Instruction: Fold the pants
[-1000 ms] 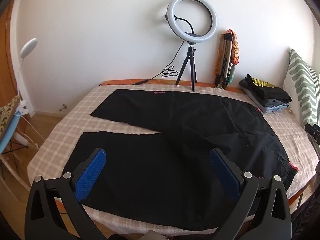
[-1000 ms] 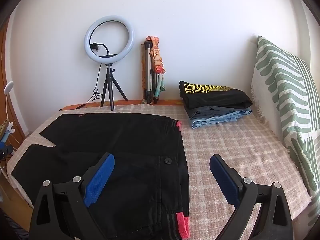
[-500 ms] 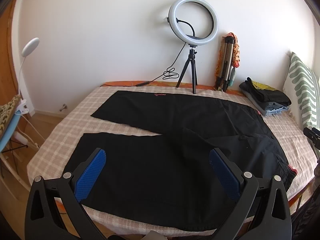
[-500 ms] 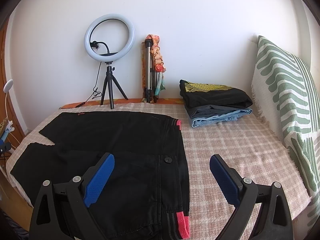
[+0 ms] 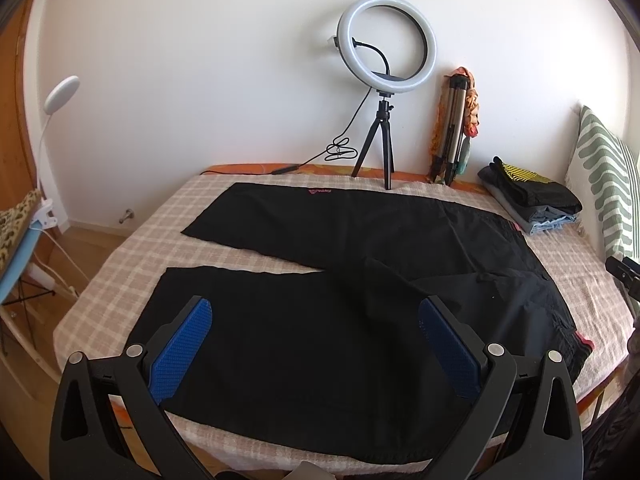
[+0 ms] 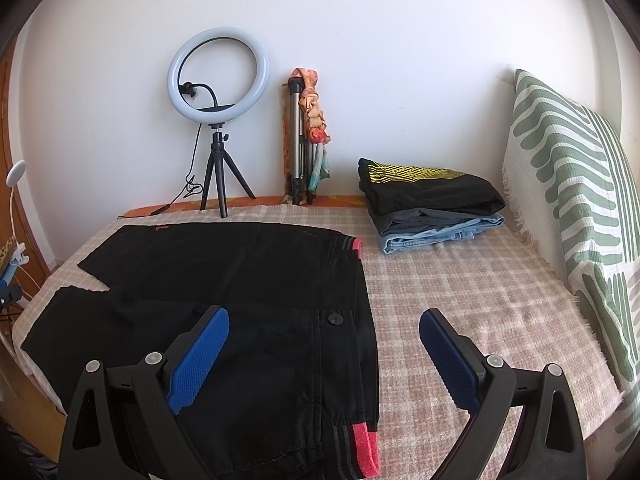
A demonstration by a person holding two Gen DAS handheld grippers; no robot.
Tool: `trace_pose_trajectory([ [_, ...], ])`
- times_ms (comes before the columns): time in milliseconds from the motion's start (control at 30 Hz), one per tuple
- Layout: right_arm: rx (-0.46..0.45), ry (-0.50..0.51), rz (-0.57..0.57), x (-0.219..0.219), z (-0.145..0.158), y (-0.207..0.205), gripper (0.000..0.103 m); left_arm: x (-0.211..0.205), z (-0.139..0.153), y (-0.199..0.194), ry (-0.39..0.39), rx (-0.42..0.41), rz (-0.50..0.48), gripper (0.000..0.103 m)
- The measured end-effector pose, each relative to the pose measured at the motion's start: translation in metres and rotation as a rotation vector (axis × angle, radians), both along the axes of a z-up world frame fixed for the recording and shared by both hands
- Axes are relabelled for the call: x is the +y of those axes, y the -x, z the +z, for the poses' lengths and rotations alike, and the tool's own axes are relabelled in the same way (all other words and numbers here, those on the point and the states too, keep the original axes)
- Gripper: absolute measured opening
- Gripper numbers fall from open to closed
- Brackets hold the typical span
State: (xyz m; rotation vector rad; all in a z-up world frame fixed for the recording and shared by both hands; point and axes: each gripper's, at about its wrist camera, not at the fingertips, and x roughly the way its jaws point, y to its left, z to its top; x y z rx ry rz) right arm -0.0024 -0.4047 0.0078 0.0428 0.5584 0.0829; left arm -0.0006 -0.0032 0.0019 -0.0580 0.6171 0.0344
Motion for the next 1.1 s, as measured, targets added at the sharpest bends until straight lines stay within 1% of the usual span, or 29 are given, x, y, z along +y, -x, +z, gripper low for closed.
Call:
trace_pose_trajectory([
  [1100, 0.003, -0.004, -0.001, 0.0007, 0.0005, -0.0007, 0.097, -0.0027, -0.001, 0.0022, -0.017, -0.007, 0.003, 0.103],
])
